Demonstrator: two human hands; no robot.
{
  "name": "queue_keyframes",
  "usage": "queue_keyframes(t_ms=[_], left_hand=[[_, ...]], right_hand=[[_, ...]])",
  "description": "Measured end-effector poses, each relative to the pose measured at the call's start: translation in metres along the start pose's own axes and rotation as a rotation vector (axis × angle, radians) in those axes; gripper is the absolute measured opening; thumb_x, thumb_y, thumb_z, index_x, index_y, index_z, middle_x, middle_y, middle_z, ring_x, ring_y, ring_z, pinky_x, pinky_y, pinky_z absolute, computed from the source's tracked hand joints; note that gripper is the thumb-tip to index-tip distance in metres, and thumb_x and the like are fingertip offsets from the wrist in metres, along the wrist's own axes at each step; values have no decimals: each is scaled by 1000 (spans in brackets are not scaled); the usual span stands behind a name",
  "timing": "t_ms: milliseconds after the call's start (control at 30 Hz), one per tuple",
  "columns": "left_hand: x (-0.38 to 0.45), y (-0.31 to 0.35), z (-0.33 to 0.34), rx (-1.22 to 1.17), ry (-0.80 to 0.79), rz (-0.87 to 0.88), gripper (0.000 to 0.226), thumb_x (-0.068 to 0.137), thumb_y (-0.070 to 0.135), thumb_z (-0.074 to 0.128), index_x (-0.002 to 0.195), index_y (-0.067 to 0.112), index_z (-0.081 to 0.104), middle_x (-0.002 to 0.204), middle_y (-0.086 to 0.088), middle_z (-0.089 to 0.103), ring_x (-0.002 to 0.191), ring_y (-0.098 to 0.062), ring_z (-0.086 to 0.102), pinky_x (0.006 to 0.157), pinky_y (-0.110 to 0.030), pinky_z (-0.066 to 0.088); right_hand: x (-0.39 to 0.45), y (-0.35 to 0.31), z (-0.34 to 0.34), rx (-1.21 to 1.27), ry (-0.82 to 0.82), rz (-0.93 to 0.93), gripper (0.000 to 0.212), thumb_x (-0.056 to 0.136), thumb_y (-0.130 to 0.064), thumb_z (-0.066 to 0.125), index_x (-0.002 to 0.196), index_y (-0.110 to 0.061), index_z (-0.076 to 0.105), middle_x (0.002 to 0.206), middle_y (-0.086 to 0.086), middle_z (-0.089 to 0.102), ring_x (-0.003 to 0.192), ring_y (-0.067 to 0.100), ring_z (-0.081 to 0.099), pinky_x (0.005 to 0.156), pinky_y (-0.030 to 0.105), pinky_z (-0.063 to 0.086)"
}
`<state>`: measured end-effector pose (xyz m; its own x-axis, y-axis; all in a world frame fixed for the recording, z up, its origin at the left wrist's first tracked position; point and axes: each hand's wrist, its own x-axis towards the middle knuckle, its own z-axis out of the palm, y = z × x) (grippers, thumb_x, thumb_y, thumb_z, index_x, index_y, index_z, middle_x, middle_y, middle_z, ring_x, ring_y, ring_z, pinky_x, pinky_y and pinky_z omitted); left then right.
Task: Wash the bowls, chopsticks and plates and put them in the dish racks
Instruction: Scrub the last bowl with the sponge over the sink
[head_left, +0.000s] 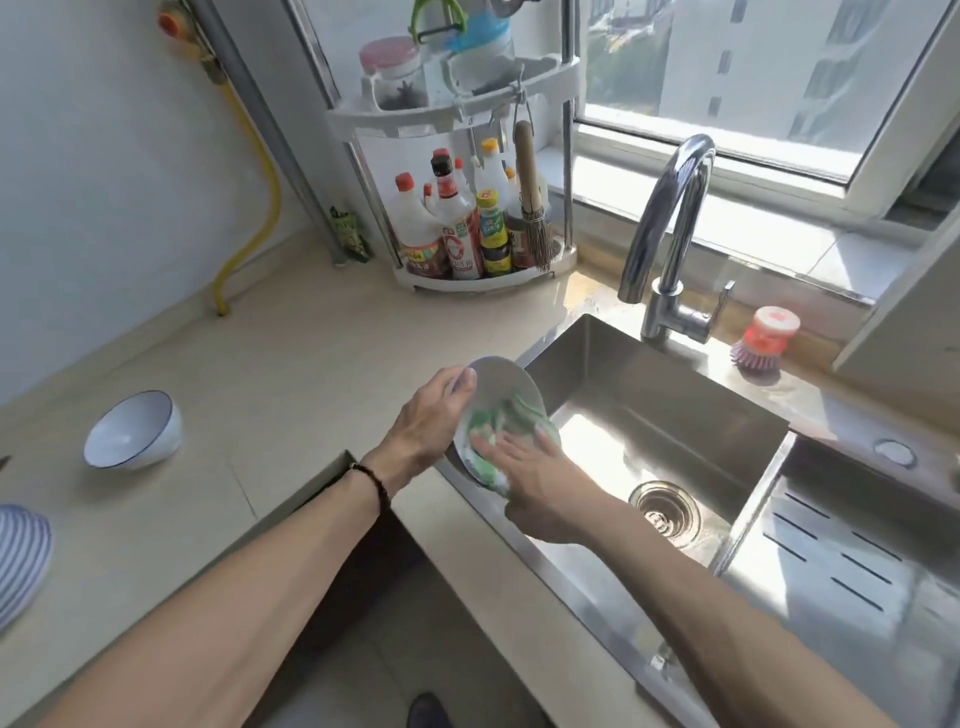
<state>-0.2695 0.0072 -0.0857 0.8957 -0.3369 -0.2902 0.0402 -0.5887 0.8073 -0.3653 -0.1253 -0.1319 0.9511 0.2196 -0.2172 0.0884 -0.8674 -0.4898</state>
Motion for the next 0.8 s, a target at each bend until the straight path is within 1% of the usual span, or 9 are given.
queue_keyframes(t_ms=[100, 200, 267, 367, 467, 533, 667, 700, 800], left_hand=[[-7, -1, 8, -73, 230, 58, 31, 102, 54, 41, 105, 28, 58, 95, 12, 61, 95, -16, 56, 80, -31, 43], [-10, 3, 6, -76, 331, 81, 28, 104, 48, 43, 108, 28, 62, 92, 16, 58, 94, -12, 53, 77, -27, 38], [-10, 2, -4, -22, 279, 102, 32, 104, 49, 42, 118, 29, 63, 99, 14, 60, 98, -10, 54, 79, -24, 38], [-13, 5, -6, -13, 293, 113, 31, 104, 50, 40, 106, 27, 61, 87, 5, 58, 83, -11, 51, 66, -20, 35], [-14, 12, 4, -119, 393, 45, 29, 103, 49, 43, 99, 27, 60, 85, 0, 57, 84, -16, 51, 65, -23, 35], [-15, 13, -1, -113, 384, 43, 33, 102, 50, 45, 105, 24, 65, 93, -2, 62, 89, -21, 53, 65, -22, 35], [-21, 10, -12, -70, 307, 62, 36, 102, 51, 44, 121, 30, 67, 101, 13, 64, 101, -13, 56, 71, -17, 38], [-22, 11, -8, -93, 336, 53, 37, 102, 52, 44, 123, 30, 66, 107, 11, 66, 103, -14, 56, 74, -20, 39], [-21, 16, 0, -158, 437, -7, 39, 102, 53, 44, 125, 30, 65, 115, 8, 66, 104, -14, 55, 77, -23, 39]], right_hand=[[9, -16, -8, 134, 47, 21, 88, 82, -7, 45, 160, -26, 9, 164, 2, 24, 154, 22, 4, 123, 39, -3], [2, -41, -16, 467, 76, -48, 90, 82, -2, 48, 159, -33, 14, 148, 5, 47, 145, 25, 18, 111, 24, 20], [1, -30, -13, 318, 89, -56, 89, 84, 0, 49, 159, -34, 14, 153, 5, 43, 149, 26, 18, 113, 26, 17], [8, -13, -16, -12, 147, -46, 80, 90, -1, 45, 159, -28, 16, 165, 1, 25, 154, 18, 11, 121, 32, -2], [8, -39, -24, 195, 190, -38, 72, 87, 4, 44, 153, -22, 32, 151, 3, 44, 147, 23, 21, 118, 26, 6], [4, -41, -25, 279, 138, -105, 78, 86, 6, 45, 155, -25, 27, 147, -5, 43, 142, 19, 22, 117, 27, 12], [10, -8, -12, -50, 110, -148, 80, 88, 2, 45, 158, -27, 19, 165, 3, 25, 153, 21, 17, 124, 36, 7], [13, -15, -12, -28, 128, -93, 74, 89, 1, 43, 156, -25, 26, 160, 5, 33, 152, 21, 19, 123, 35, 6], [17, -37, -12, 175, 161, -47, 43, 90, -2, 42, 128, -21, 48, 111, 1, 61, 130, 29, 43, 108, 27, 23]])
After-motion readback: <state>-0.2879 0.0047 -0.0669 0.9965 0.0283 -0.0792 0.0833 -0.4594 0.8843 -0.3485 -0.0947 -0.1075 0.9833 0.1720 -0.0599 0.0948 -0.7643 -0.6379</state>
